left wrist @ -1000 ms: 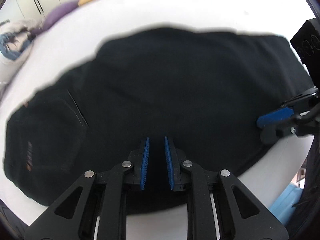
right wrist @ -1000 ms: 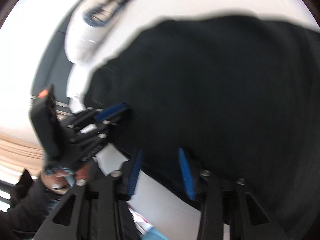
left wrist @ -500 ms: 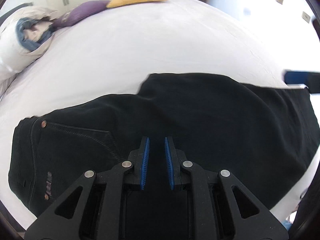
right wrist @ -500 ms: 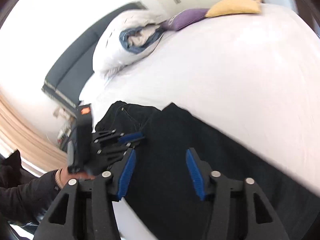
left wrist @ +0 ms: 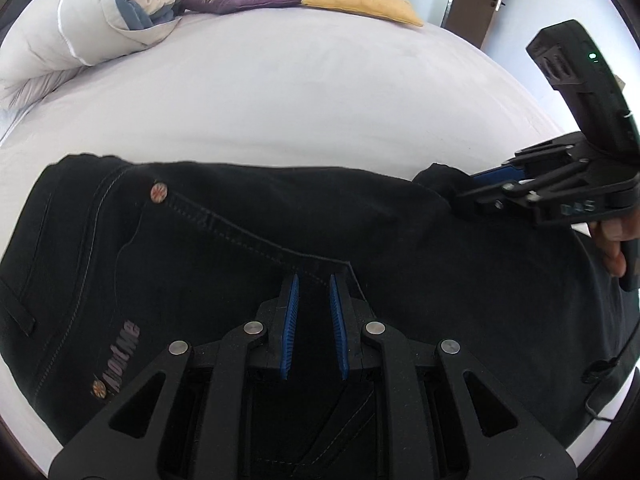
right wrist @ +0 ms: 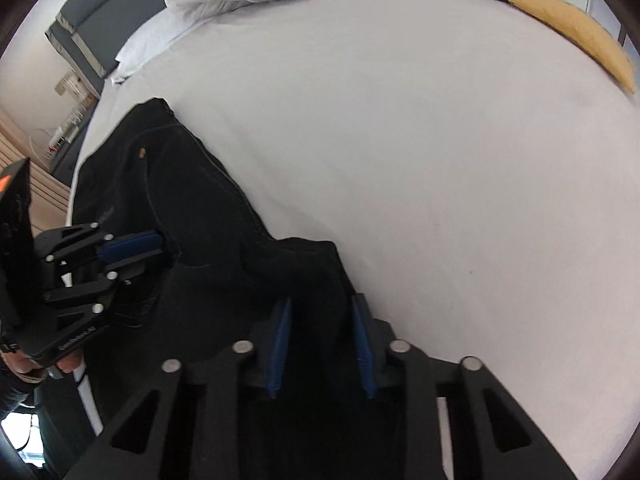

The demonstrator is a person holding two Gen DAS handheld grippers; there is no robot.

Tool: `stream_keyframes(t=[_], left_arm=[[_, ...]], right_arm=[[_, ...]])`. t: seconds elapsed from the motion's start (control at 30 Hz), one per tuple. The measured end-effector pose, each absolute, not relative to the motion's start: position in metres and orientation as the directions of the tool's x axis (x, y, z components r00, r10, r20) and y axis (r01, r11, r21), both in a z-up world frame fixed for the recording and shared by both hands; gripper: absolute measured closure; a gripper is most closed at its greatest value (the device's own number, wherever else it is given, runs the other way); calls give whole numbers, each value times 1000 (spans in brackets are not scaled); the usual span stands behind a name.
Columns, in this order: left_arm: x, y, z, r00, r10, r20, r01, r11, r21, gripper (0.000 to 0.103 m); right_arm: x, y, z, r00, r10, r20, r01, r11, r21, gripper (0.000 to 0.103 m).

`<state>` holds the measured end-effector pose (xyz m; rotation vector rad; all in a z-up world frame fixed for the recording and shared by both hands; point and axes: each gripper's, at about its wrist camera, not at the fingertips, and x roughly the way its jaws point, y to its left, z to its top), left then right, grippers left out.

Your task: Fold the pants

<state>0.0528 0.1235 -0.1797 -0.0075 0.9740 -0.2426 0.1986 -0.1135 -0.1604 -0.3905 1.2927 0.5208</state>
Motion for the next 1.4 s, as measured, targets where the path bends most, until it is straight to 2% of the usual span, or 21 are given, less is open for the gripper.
stream_keyframes(t=[0.07, 0.13, 0.17, 0.27, 0.4, 0.47, 0.53, 0.6, 0.67, 0.73, 0.8, 0.83, 0.87, 0.93, 1.0, 1.07, 1.17, 1.23, 1.27, 1.33, 1.4], left_arm=[[49, 127, -183, 542, -216, -812, 196, 972, -128, 87], [43, 131, -186, 544, -220, -810, 200, 971, -130, 87], [48, 134, -189, 543, -219, -811, 204, 971, -125, 87], [55, 136, -191, 541, -223, -811, 205, 970, -130, 87], [57, 135, -187, 544, -219, -810, 195, 972, -132, 87], [58, 134, -187, 548, -214, -809, 189, 973, -130, 87], [63, 131, -185, 550, -213, -807, 174, 975, -139, 87], [64, 130, -186, 555, -210, -805, 158, 977, -145, 87], [62, 129, -186, 560, -203, -803, 153, 978, -141, 87], [60, 130, -186, 562, -210, -800, 148, 977, -152, 87], [61, 133, -185, 559, -223, -799, 143, 975, -172, 87], [62, 134, -185, 558, -231, -797, 143, 973, -183, 87], [62, 135, -185, 558, -239, -794, 143, 971, -192, 87], [61, 136, -185, 562, -247, -790, 145, 969, -200, 87], [61, 136, -185, 565, -245, -788, 147, 970, -196, 87], [61, 135, -186, 567, -241, -788, 148, 970, -190, 87], [62, 134, -185, 562, -237, -793, 147, 972, -186, 87], [63, 131, -180, 548, -216, -808, 139, 976, -167, 87], [63, 126, -174, 550, -186, -815, 124, 982, -140, 87], [57, 108, -153, 590, -171, -789, 129, 985, -116, 87], [52, 78, -138, 607, -200, -769, 184, 977, -109, 87]], right_arm=[[198, -112, -162, 214, 133, -968, -553, 833, -7, 87], [197, -113, -161, 241, 126, -962, -523, 852, -19, 91], [197, -118, -159, 262, 122, -957, -487, 873, -22, 102], [194, -152, -150, 308, 127, -943, -296, 955, 32, 102], [174, -153, -132, 401, -49, -915, -204, 969, -141, 102], [173, -167, -120, 410, -52, -910, -58, 995, -83, 98], [170, -154, -107, 436, 67, -897, -84, 996, 34, 96], [165, -126, -98, 396, 319, -861, -271, 937, 222, 96], [165, -87, -102, 316, 455, -833, -381, 865, 328, 86], [174, -67, -128, 197, 516, -833, -368, 827, 425, 76], [182, -71, -166, 152, 433, -888, -278, 881, 382, 77], [183, -83, -180, 158, 386, -909, -227, 910, 347, 100], [182, -103, -188, 180, 413, -893, -177, 906, 384, 103], [175, -153, -188, 250, 505, -826, -78, 861, 503, 103], [155, -199, -175, 353, 410, -841, 1, 898, 439, 103], [123, -242, -167, 427, 405, -808, 93, 870, 485, 103], [61, -300, -140, 514, 183, -838, 226, 914, 338, 103], [18, -337, -120, 551, 76, -831, 335, 892, 304, 103], [1, -348, -112, 571, 65, -818, 355, 879, 318, 100], [-16, -350, -101, 602, 182, -778, 256, 879, 403, 92], [-17, -334, -108, 545, 355, -760, 114, 866, 487, 73]])
